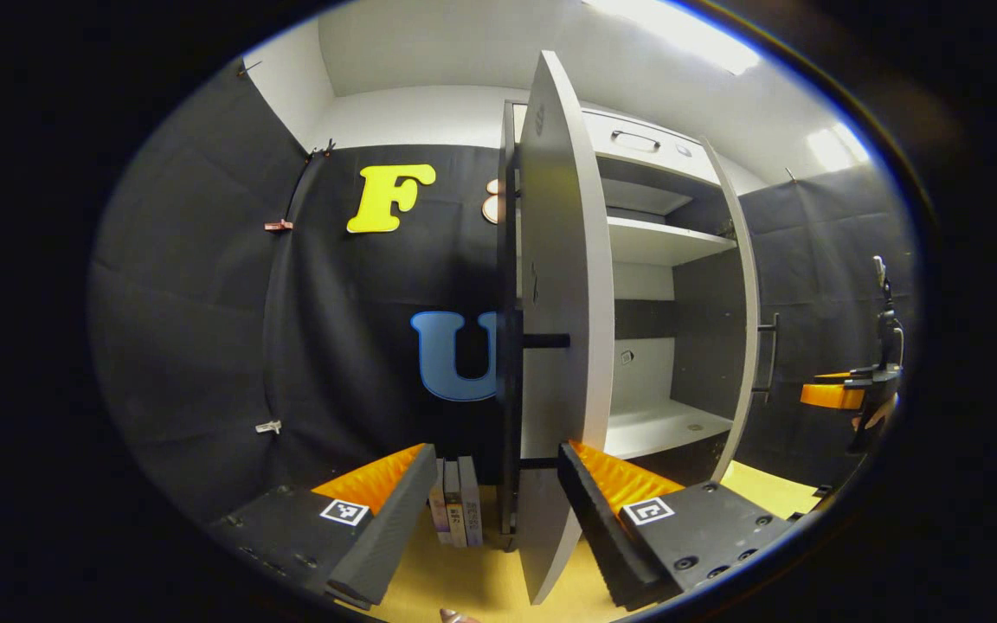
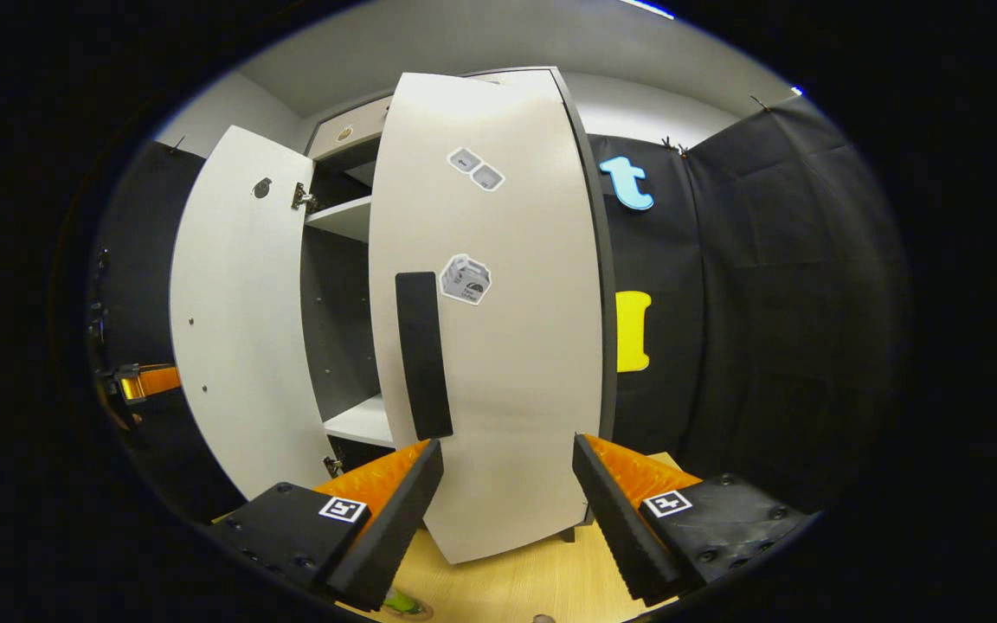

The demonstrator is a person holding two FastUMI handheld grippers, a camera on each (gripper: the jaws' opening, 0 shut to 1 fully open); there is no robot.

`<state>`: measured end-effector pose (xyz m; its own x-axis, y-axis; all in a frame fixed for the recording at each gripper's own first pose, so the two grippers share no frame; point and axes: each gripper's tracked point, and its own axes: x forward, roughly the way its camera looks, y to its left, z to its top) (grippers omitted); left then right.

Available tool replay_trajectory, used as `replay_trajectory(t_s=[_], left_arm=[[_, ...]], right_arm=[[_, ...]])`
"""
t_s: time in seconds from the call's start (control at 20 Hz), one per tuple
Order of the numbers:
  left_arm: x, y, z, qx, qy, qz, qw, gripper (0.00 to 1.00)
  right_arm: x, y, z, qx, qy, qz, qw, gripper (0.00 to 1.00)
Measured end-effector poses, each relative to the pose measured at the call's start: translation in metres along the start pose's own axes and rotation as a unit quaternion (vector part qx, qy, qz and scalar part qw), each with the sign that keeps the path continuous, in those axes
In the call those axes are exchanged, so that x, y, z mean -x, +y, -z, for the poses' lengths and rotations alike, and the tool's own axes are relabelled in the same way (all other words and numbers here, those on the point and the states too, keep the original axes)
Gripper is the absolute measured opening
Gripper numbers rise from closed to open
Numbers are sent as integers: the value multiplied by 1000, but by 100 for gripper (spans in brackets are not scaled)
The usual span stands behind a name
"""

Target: Grasp the bottle in the cabinet with the left hand and place it on the coaster, then close the right door with the right hand and the left door with the left hand.

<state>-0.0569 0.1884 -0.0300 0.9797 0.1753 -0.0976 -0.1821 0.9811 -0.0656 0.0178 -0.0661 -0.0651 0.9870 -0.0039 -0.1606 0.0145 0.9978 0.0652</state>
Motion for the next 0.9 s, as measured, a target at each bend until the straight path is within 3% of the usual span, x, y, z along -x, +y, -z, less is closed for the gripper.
replay_trajectory(t_s=[0.35,0.7,0.9], left_arm=[[-5,-18,2,16,-2,36,999,91],[-39,-105,6,28,-6,117,993,91],[-49,-158,9,44,-4,185,982,93]], right_arm=[[2,-6,-1,-2,3,0,1000,99],[5,-25,-4,-5,4,5,1000,100],[10,-39,-7,-8,2,14,1000,100]])
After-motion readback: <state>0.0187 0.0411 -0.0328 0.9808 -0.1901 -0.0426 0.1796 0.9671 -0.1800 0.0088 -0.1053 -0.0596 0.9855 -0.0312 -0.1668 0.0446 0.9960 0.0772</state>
